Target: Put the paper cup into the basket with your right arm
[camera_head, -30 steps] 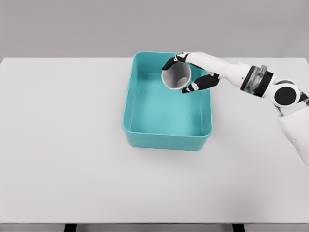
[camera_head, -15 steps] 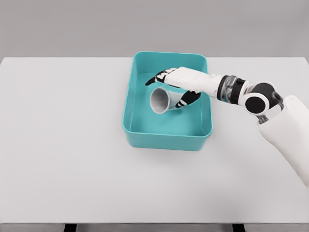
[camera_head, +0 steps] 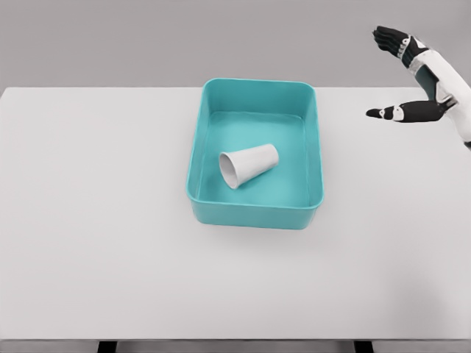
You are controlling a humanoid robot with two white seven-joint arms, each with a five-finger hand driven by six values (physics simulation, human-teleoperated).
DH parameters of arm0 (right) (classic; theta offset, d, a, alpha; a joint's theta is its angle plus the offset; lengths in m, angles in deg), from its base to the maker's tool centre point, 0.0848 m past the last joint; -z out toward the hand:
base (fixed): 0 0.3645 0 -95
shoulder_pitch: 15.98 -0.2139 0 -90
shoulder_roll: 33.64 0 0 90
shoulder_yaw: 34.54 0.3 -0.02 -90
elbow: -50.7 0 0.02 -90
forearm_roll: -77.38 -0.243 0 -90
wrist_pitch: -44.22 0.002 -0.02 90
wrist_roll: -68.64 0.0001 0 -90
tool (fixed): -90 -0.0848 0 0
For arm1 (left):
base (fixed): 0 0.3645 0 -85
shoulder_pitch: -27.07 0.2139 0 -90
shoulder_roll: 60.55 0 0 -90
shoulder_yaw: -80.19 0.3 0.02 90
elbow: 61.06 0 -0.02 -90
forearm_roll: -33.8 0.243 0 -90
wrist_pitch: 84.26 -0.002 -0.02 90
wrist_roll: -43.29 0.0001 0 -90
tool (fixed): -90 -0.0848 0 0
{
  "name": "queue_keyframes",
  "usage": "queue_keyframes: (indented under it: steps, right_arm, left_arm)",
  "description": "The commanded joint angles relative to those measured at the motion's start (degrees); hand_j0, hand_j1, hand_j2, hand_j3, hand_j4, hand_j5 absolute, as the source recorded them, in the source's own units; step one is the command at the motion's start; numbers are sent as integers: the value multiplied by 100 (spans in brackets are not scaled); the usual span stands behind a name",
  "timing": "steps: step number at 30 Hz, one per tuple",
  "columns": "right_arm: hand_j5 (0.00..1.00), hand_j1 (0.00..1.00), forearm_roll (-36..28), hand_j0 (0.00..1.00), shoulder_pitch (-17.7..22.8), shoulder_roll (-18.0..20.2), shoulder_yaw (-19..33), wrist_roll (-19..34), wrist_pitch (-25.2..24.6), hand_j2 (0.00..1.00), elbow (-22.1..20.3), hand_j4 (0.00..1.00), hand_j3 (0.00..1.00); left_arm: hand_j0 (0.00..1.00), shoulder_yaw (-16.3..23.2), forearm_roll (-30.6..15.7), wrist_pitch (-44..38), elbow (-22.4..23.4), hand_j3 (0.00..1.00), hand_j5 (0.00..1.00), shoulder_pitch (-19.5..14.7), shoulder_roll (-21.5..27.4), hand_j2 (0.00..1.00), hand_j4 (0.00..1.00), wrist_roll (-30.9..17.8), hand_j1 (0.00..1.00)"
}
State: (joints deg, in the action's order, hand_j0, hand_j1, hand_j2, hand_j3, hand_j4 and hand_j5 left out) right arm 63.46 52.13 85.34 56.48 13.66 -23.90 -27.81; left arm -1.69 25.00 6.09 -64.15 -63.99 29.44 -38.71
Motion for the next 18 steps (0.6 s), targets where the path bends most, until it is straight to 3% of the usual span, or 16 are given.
queue_keyframes:
  steps: [1,10,18]
  right_arm:
    - [100,100,363,100,0,-6,399,-2,18,100,398,100,100]
    - [100,100,856,100,88,-147,381,-2,9,100,908,100,100]
    - [100,100,865,100,88,-244,381,-2,9,100,837,100,100]
  left_arm:
    - [100,-3,1,1,1,100,100,0,0,100,100,-1,100]
    - [100,6,1,1,1,100,100,0,0,100,100,-1,100]
    - [100,6,1,1,1,100,100,0,0,100,100,-1,100]
